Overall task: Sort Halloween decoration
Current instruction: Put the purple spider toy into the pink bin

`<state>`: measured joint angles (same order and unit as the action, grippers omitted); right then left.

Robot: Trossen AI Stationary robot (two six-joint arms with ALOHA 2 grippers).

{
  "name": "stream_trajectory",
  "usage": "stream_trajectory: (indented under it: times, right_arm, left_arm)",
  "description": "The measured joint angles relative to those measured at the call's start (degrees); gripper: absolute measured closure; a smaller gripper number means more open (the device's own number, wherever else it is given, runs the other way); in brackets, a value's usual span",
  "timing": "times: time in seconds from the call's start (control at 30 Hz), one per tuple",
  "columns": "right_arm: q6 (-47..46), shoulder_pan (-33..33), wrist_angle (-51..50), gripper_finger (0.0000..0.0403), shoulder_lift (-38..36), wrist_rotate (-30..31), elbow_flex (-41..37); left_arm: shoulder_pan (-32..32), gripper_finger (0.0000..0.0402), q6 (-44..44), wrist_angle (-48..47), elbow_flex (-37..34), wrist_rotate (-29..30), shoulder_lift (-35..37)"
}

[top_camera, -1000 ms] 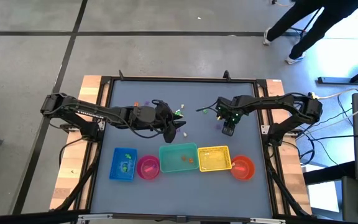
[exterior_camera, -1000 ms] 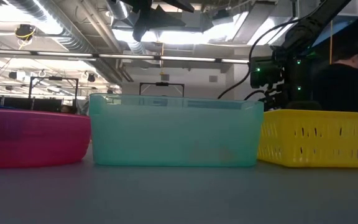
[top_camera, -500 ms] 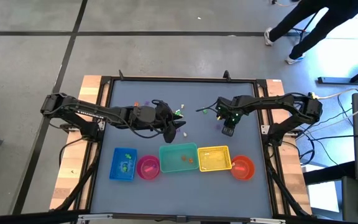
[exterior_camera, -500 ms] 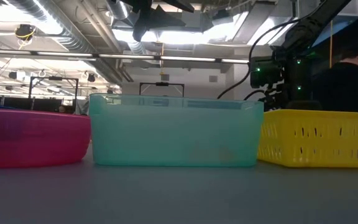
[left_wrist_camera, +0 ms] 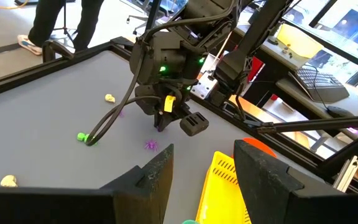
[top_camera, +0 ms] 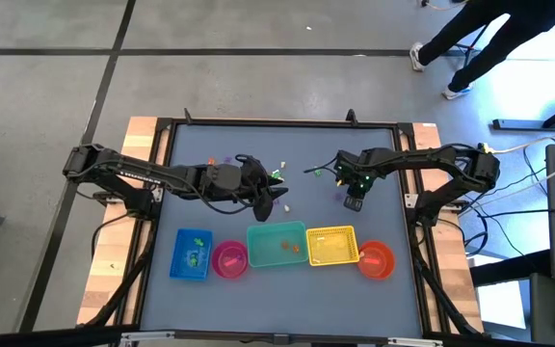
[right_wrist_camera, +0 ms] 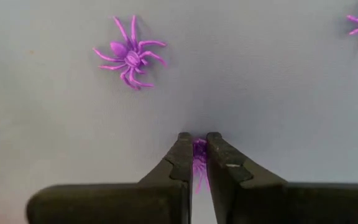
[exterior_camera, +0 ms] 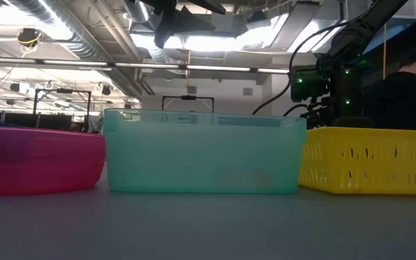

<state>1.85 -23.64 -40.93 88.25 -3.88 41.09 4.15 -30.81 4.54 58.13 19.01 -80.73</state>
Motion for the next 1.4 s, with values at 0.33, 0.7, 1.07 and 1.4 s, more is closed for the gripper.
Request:
stream_trajectory:
  times: [0.33, 0.7, 1.07, 1.4]
  right_arm:
    - [0.19, 0.04, -9.34, 0.0401, 0.24, -3.46, 8.84]
    - [0.17, 0.04, -12.18, 0.0402, 0.15, -8.78, 15.06]
    - [0.17, 0.04, -11.98, 0.0402, 0.13, -8.79, 15.40]
    - [0.14, 0.04, -11.40, 0.0403, 0.11, -10.59, 15.44]
  left_arm:
    - [0.00, 0.0249, 0.00, -0.02, 0.00, 0.00, 0.00]
    - [0.01, 0.0249, 0.01, -0.02, 0.00, 0.00, 0.00]
    - [-0.01, 0.0249, 0.00, -0.02, 0.00, 0.00, 0.00]
    - [0.01, 0.0249, 0.00, -0.02, 0.00, 0.00, 0.00]
